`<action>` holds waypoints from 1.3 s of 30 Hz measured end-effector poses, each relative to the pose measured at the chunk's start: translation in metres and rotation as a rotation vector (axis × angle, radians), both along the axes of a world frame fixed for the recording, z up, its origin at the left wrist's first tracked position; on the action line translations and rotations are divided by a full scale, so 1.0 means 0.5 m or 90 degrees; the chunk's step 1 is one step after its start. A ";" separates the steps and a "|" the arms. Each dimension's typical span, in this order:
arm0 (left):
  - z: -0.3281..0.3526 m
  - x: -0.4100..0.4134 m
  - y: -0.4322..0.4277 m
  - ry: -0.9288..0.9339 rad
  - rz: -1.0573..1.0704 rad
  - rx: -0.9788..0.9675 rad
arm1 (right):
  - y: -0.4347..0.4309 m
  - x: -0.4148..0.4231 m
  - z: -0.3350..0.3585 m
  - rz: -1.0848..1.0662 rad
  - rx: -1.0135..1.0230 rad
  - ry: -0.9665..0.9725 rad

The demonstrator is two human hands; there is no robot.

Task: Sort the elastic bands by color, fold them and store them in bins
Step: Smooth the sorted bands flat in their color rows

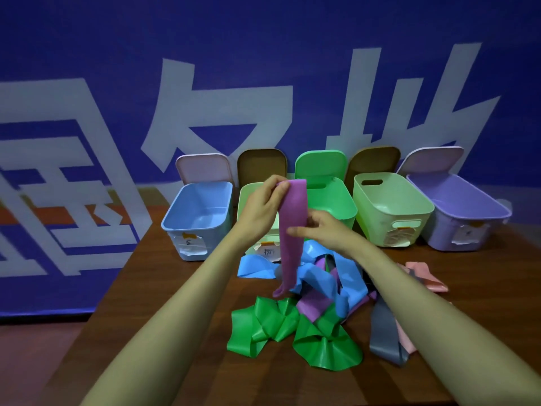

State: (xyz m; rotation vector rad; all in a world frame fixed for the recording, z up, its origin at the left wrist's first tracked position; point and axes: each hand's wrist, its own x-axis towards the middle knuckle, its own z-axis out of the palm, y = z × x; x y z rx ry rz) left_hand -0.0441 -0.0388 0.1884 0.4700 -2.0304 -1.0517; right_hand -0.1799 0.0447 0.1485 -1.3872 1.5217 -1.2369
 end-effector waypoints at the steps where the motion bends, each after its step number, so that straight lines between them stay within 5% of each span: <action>1: 0.005 -0.002 -0.011 0.009 0.023 0.003 | -0.002 0.003 -0.008 -0.001 0.028 0.027; 8: -0.009 0.043 -0.094 0.113 0.262 0.166 | 0.015 -0.050 -0.063 -0.013 0.163 0.231; 13: -0.117 0.111 -0.137 0.047 0.316 0.261 | 0.044 -0.096 -0.067 -0.091 0.158 0.213; 18: -0.201 0.177 -0.136 -0.032 0.321 0.289 | 0.025 -0.097 -0.083 -0.076 0.171 0.393; 22: -0.240 0.227 -0.148 -0.133 0.349 0.299 | 0.001 -0.072 -0.099 -0.051 0.200 0.417; 28: -0.280 0.297 -0.174 -0.090 0.336 0.528 | -0.025 -0.036 -0.117 0.035 0.279 0.333; 32: -0.318 0.339 -0.210 -0.197 0.455 0.460 | -0.061 -0.005 -0.148 0.035 0.297 0.202; 39: -0.370 0.394 -0.238 -0.324 0.611 0.268 | -0.178 0.090 -0.213 -0.038 0.193 0.295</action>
